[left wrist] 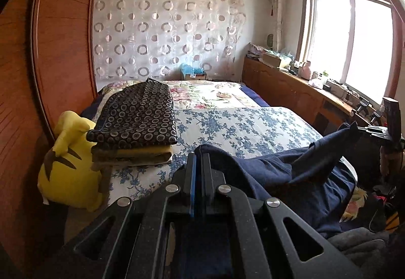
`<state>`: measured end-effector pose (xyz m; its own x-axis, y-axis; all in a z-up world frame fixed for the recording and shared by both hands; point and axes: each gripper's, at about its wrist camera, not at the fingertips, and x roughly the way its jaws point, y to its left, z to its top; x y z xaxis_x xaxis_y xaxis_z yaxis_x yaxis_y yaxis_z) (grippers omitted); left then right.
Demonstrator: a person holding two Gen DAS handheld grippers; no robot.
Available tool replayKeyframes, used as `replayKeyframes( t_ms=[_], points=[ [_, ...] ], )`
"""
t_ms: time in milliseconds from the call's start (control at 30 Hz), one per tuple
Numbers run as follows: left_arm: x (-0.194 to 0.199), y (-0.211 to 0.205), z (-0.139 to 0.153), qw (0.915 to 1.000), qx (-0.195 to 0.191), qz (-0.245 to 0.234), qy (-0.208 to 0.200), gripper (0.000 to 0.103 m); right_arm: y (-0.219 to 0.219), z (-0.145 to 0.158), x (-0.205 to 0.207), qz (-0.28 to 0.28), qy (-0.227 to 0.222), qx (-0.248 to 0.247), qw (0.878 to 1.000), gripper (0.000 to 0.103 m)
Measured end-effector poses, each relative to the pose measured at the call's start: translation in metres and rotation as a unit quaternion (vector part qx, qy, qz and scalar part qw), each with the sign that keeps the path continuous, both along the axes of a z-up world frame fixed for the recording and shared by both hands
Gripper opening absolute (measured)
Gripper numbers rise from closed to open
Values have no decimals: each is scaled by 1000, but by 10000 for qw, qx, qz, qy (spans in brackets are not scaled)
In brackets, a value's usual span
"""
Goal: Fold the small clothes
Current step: 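Lift the shirt with both grippers and fold it over onto itself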
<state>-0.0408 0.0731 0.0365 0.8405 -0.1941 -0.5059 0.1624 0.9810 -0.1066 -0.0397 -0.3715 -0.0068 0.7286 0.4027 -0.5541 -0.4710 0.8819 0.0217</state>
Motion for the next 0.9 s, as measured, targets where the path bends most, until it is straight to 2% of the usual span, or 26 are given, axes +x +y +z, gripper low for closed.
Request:
replayKeyframes(
  t_ms=[167, 333, 467, 500, 567, 667, 733, 900],
  points=[
    [-5, 2, -2, 9998, 91, -18, 175, 4, -4, -2, -5, 68, 157, -121, 9998, 8],
    [-3, 5, -9, 9994, 196, 42, 274, 8, -3, -32, 9, 38, 680, -226, 9974, 8],
    [2, 10, -11, 9995, 171, 63, 272, 32, -6, -39, 15, -126, 845, -212, 9961, 10],
    [5, 11, -12, 9995, 172, 57, 270, 42, -6, -36, 17, -159, 827, -219, 9962, 14],
    [10, 13, -15, 9993, 197, 72, 304, 48, -6, -27, 19, -281, 697, -284, 9968, 31],
    [24, 15, -23, 9991, 141, 31, 406, 67, -9, -9, 19, -340, 469, -208, 9981, 39],
    [40, 14, -33, 9984, 204, 32, 524, 70, -8, 2, 23, -397, 294, -209, 9986, 45],
    [75, 13, -56, 9960, 344, 131, 812, 70, 1, 3, 43, -433, 179, -267, 9985, 46]
  ],
)
